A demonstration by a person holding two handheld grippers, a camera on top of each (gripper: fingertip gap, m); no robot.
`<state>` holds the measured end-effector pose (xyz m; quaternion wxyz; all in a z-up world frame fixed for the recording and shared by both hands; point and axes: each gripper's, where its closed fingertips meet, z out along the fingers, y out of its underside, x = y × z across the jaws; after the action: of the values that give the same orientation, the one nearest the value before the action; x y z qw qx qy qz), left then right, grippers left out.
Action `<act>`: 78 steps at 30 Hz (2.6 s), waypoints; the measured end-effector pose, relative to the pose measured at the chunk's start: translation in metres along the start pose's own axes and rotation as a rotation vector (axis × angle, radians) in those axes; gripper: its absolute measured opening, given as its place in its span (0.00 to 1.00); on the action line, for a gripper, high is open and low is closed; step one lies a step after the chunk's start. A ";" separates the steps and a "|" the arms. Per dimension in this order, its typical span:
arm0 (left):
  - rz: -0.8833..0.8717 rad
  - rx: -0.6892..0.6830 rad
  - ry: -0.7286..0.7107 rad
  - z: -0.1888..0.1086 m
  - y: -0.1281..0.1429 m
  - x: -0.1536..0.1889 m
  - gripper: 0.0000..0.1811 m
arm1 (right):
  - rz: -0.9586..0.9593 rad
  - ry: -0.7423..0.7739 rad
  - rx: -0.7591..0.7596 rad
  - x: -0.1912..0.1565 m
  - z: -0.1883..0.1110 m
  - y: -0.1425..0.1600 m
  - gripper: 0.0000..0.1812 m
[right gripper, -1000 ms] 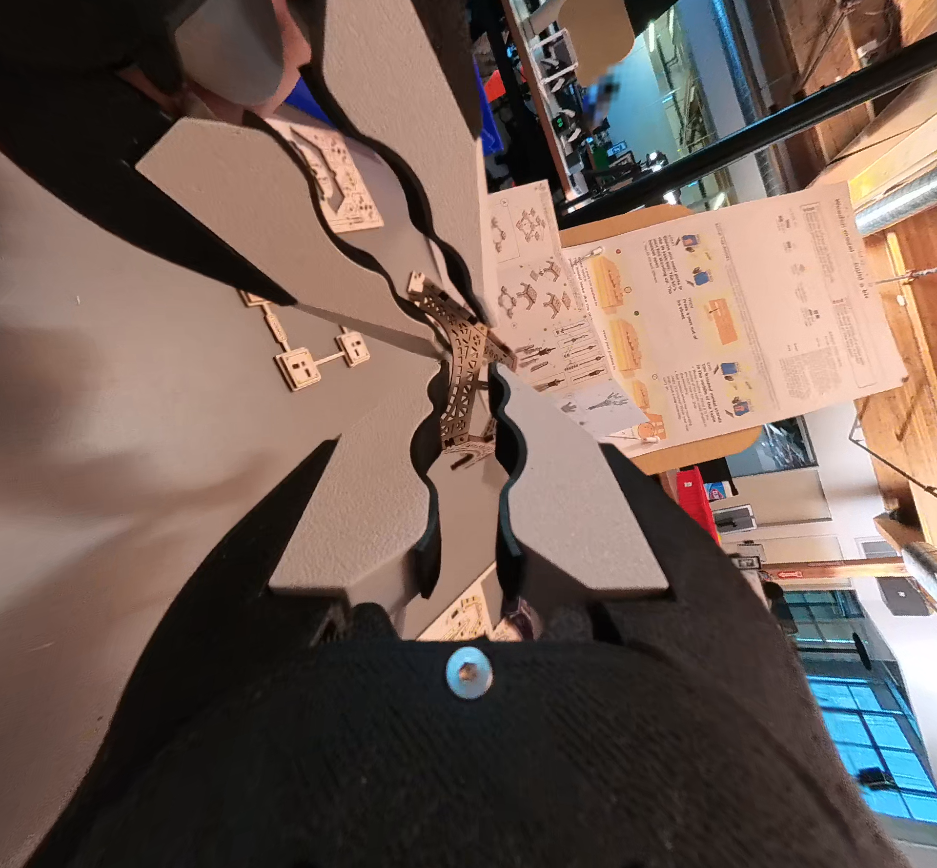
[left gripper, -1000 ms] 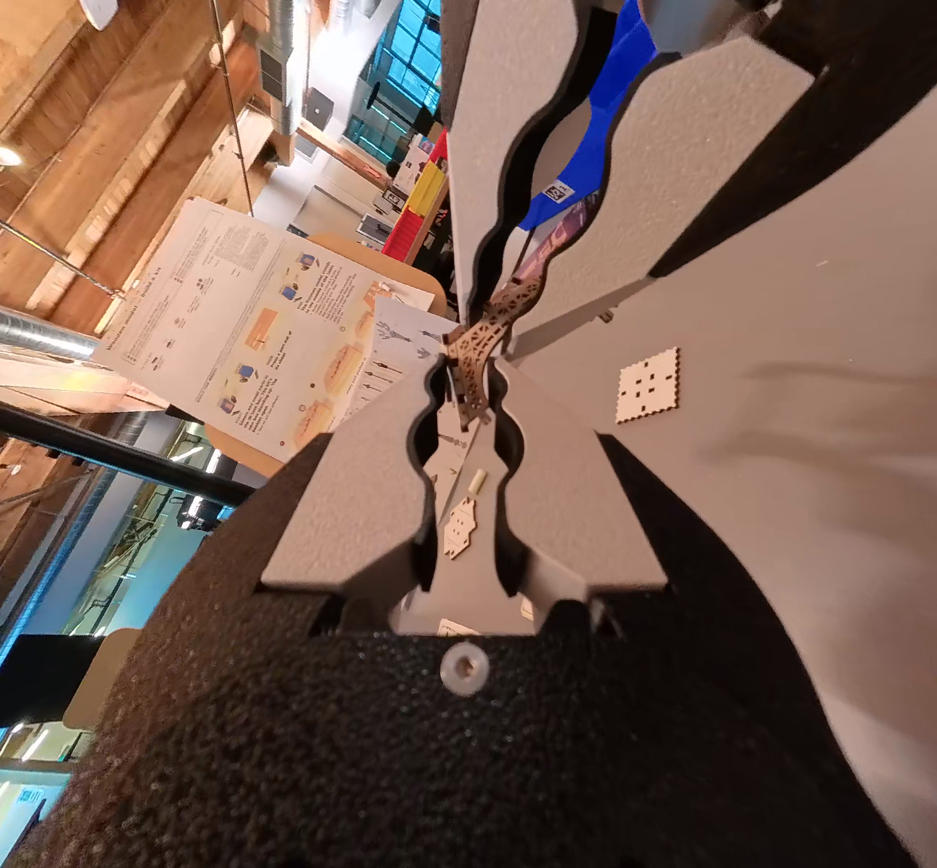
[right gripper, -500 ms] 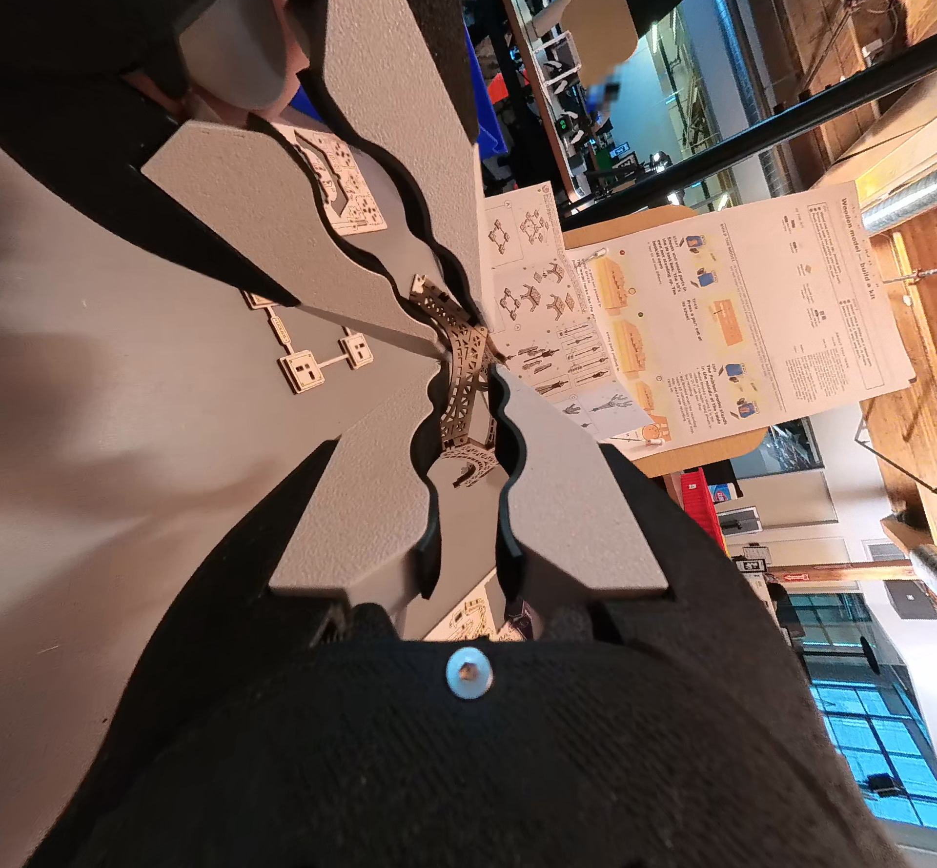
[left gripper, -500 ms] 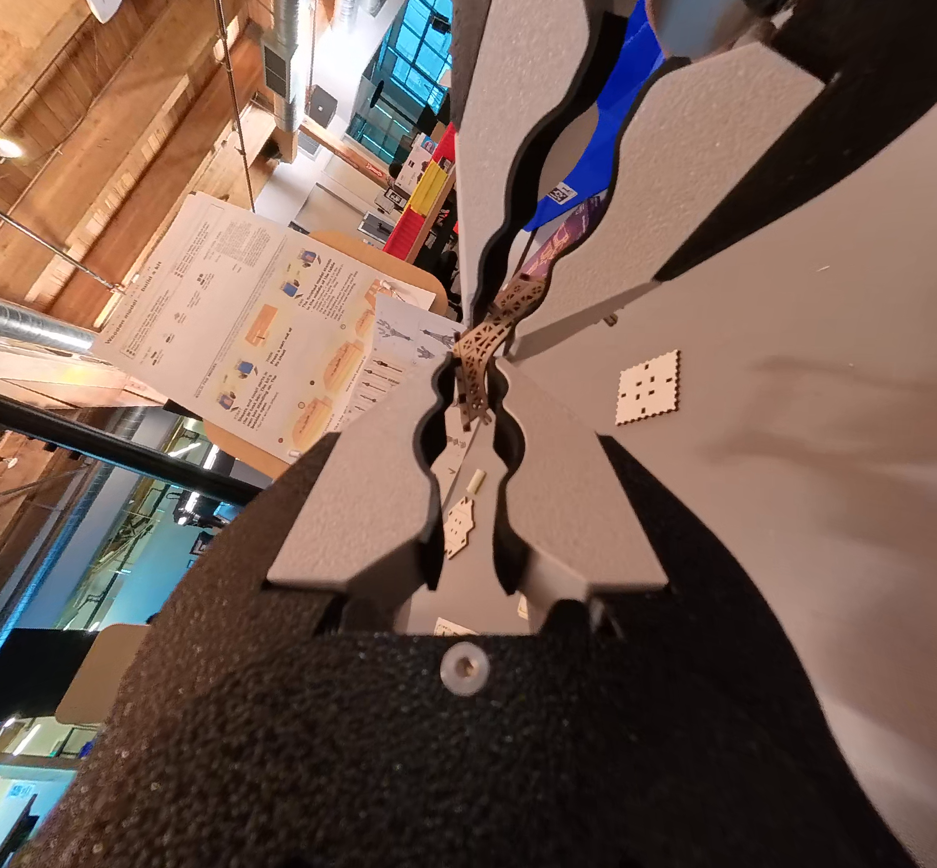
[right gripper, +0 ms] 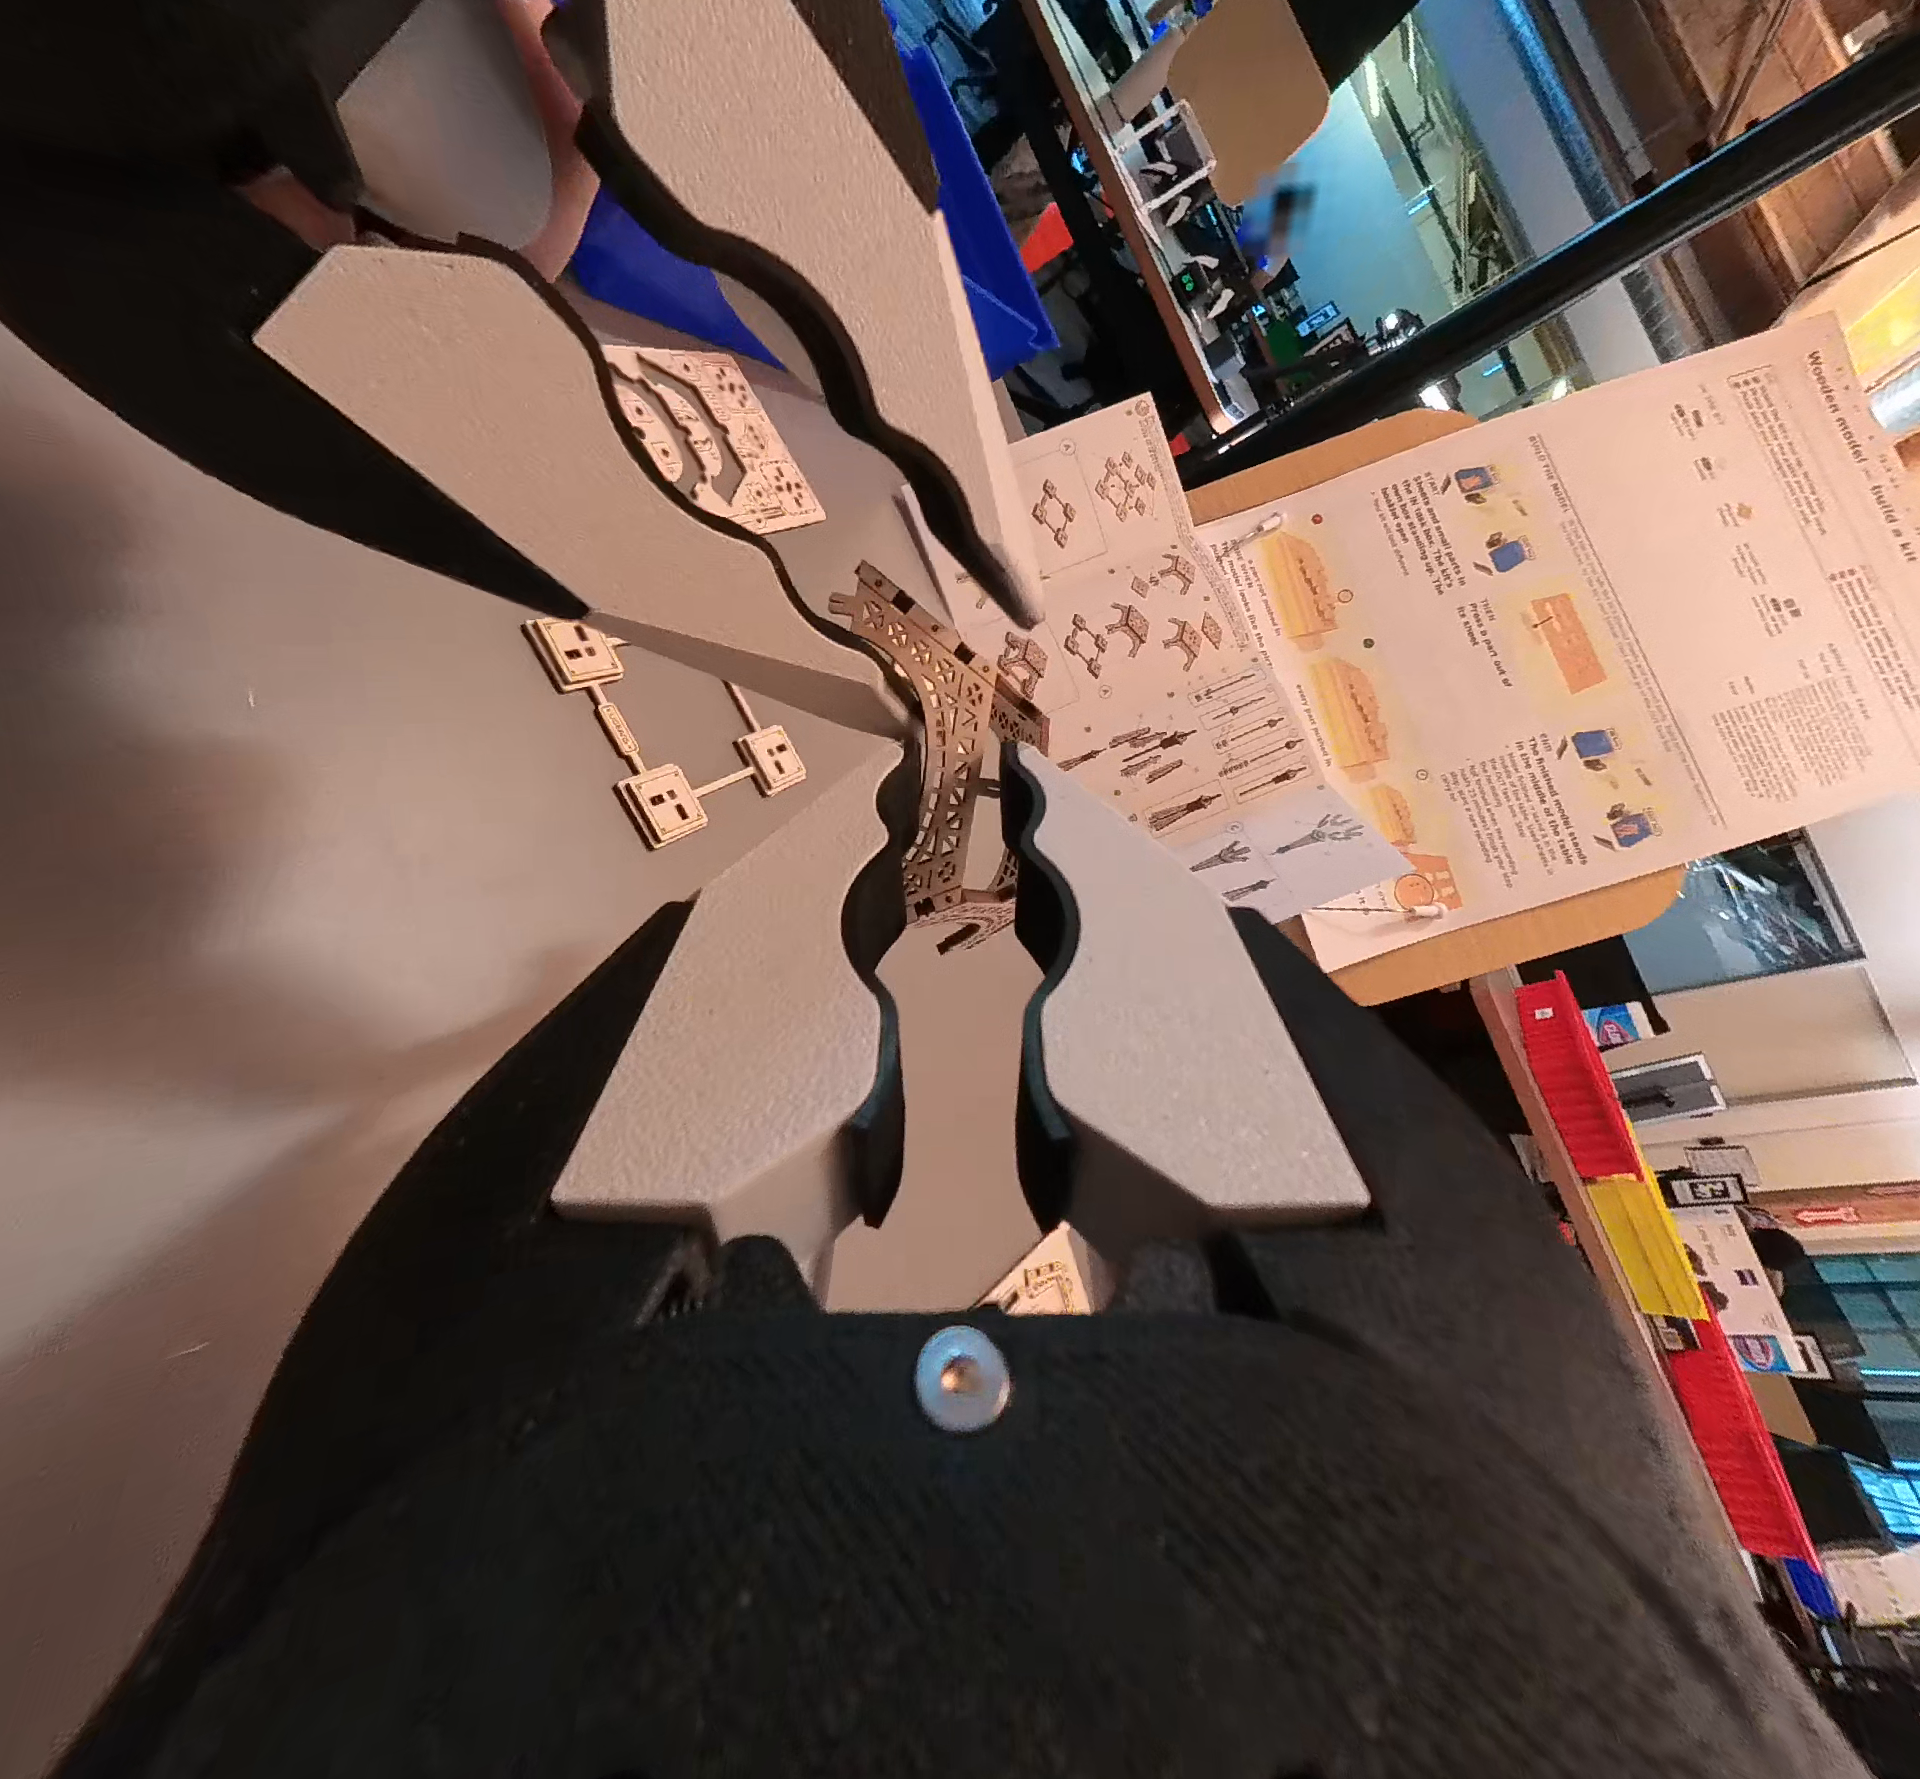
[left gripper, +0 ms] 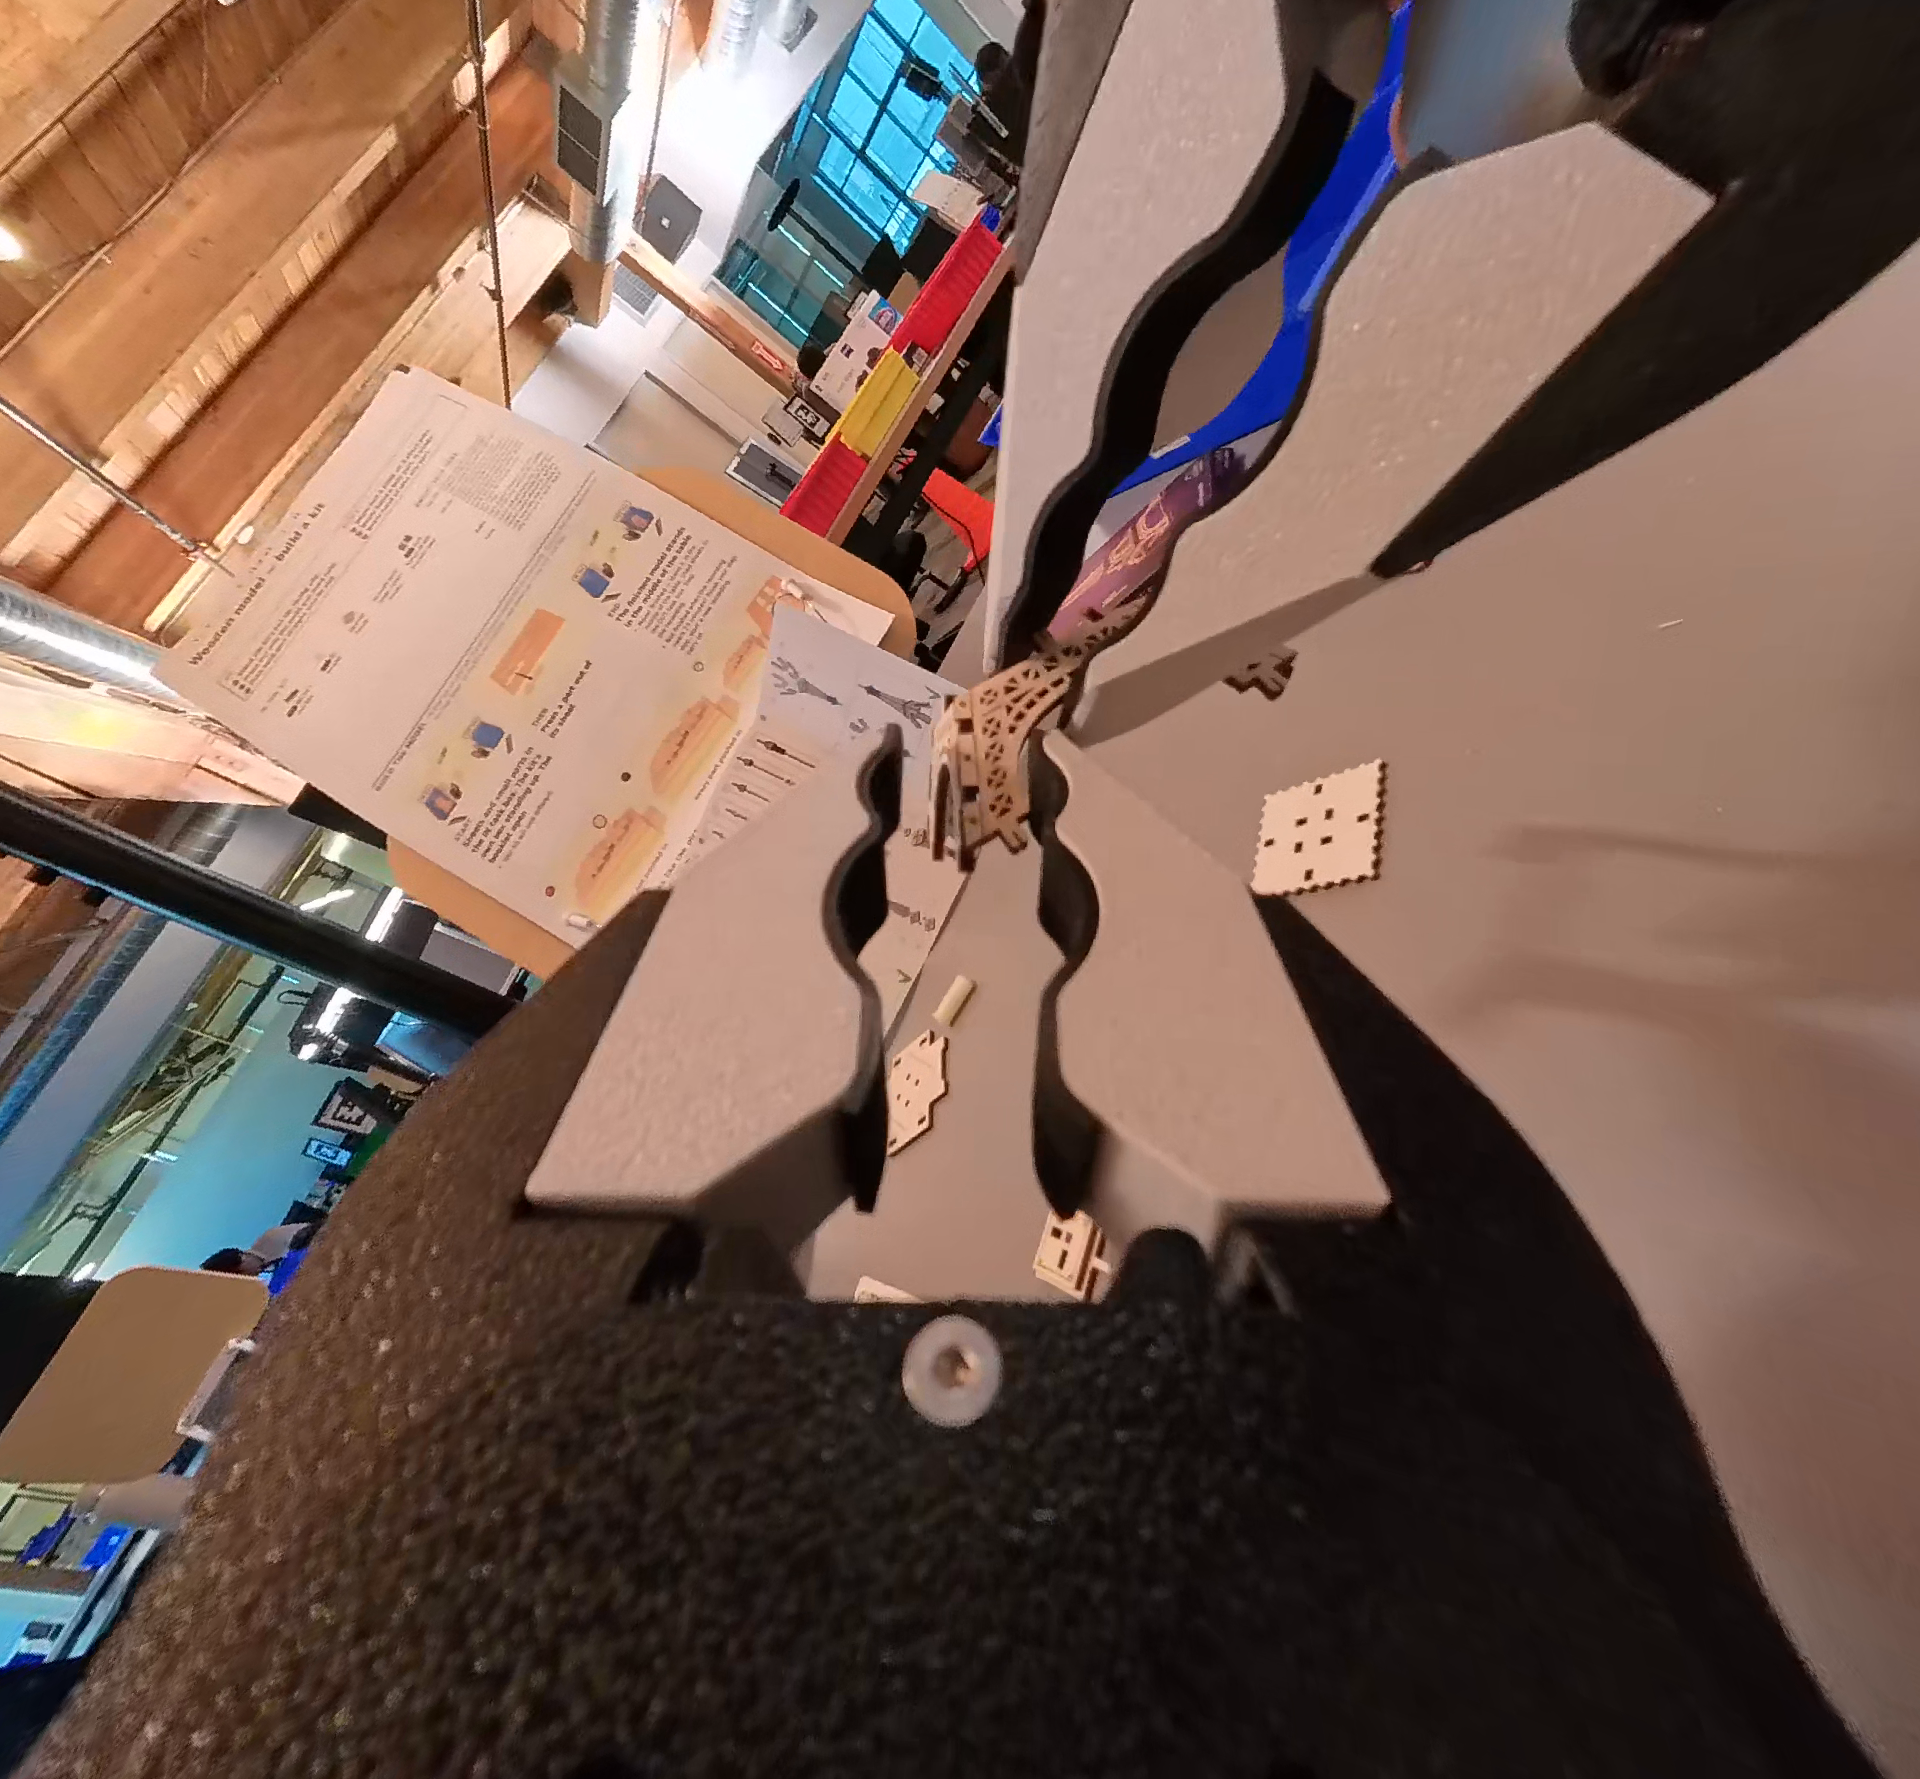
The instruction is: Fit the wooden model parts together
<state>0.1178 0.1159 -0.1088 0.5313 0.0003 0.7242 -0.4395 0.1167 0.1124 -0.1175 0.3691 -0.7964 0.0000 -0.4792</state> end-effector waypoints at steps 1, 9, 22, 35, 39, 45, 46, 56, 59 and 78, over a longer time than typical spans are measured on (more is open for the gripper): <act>0.006 -0.003 0.003 0.000 0.000 0.001 0.11 | 0.002 -0.001 -0.001 0.000 0.000 0.000 0.07; 0.024 -0.015 0.019 0.001 0.000 0.005 0.05 | -0.017 0.007 -0.013 0.000 0.000 0.002 0.07; 0.033 0.031 -0.082 0.000 -0.005 -0.005 0.13 | -0.058 0.095 -0.025 0.015 -0.001 0.007 0.07; 0.118 0.013 -0.100 0.000 -0.007 -0.001 0.04 | -0.018 0.096 -0.023 0.019 -0.002 0.009 0.07; 0.091 0.000 -0.248 -0.007 -0.002 -0.027 0.05 | 0.154 0.102 0.102 0.031 -0.006 -0.001 0.20; -0.004 0.077 -0.310 -0.016 -0.011 -0.039 0.04 | 0.468 -0.035 0.196 0.033 0.001 0.003 0.24; -0.015 0.076 -0.319 -0.016 -0.011 -0.040 0.04 | 0.474 -0.034 0.208 0.032 0.001 0.002 0.23; -0.114 0.148 -0.405 -0.021 -0.021 -0.044 0.04 | 0.428 0.023 0.285 0.035 -0.004 -0.011 0.14; -0.172 0.203 -0.432 -0.027 -0.023 -0.050 0.04 | 0.486 0.003 0.346 0.037 -0.008 -0.019 0.14; -0.218 0.145 -0.462 -0.021 -0.014 -0.050 0.05 | 0.510 0.061 0.452 0.048 -0.020 -0.033 0.10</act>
<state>0.1167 0.1444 -0.0604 0.6307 -0.1402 0.5461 -0.5332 0.1162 0.1077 -0.0562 0.6439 -0.6542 0.1041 -0.3828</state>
